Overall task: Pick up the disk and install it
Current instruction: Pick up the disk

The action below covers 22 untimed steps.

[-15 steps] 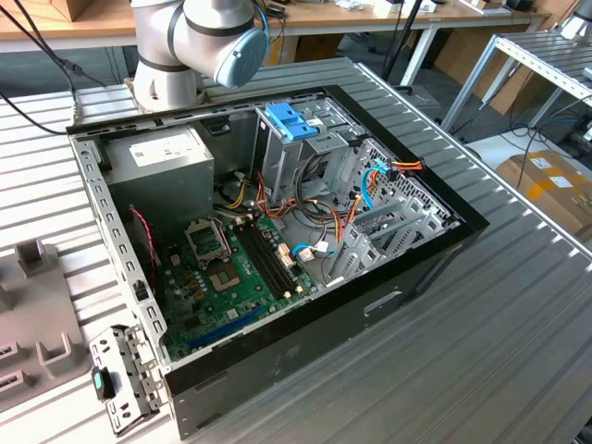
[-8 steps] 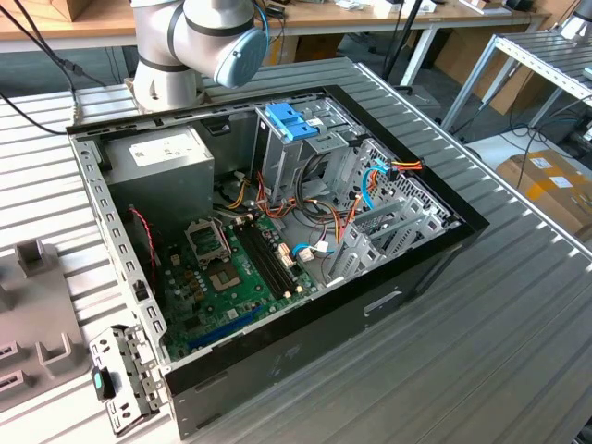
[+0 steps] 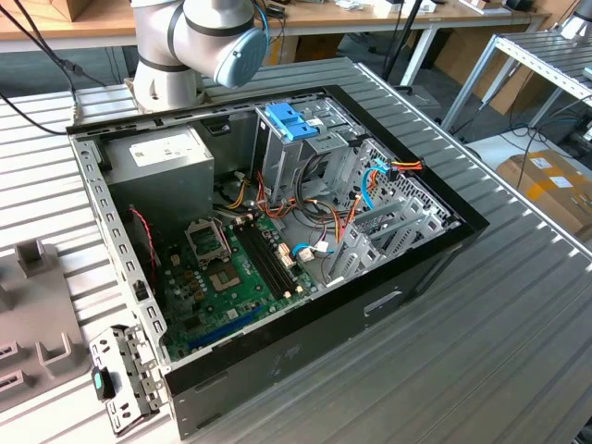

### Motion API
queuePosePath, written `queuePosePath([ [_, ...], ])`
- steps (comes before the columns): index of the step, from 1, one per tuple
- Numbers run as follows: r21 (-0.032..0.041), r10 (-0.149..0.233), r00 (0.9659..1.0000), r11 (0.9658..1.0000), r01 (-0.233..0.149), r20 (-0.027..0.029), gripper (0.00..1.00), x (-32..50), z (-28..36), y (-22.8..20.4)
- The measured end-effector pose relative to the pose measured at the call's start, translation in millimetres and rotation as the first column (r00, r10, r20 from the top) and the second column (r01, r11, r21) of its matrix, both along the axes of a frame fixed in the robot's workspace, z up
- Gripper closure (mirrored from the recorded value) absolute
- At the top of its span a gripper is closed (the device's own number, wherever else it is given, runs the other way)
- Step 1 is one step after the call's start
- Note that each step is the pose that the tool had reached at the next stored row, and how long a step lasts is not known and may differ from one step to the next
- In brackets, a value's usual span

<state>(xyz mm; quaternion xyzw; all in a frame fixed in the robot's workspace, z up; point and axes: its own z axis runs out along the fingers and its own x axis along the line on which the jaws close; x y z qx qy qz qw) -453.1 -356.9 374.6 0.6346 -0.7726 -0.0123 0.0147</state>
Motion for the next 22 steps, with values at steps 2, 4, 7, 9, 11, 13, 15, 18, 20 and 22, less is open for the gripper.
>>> queuePosePath([
  [2, 0.0000, 0.017, 0.9999, 0.9999, -0.017, 0.0047, 0.89, 0.0, -1.0, 0.0],
  [4, 0.0001, 0.029, 0.9996, 0.9996, -0.029, 0.0071, 0.89, 0.8, -1.7, 0.1],
  [7, 0.0000, 0.036, 0.9993, 0.9993, -0.036, 0.0068, 0.89, 4.4, -1.8, 0.0],
  [9, 0.0000, 0.039, 0.9992, 0.9993, -0.039, 0.0068, 0.89, 6.4, -1.9, 0.0],
  [11, 0.0001, 0.041, 0.9991, 0.9992, -0.041, 0.0069, 0.89, 9.2, -2.1, 0.1],
  [13, 0.0000, 0.041, 0.9991, 0.9992, -0.041, 0.0068, 0.89, 9.3, -2.1, 0.0],
  [15, 0.0000, 0.041, 0.9991, 0.9991, -0.041, 0.0068, 0.89, 9.3, -2.1, 0.0],
  [18, 0.0000, 0.041, 0.9991, 0.9991, -0.041, 0.0068, 0.89, 9.4, -2.1, 0.0],
  [20, 0.0000, 0.042, 0.9991, 0.9991, -0.042, 0.0068, 0.89, 10.3, -2.1, 0.0],
  [22, 0.0000, 0.042, 0.9991, 0.9991, -0.042, 0.0068, 0.89, 12.7, -2.1, 0.0],
])
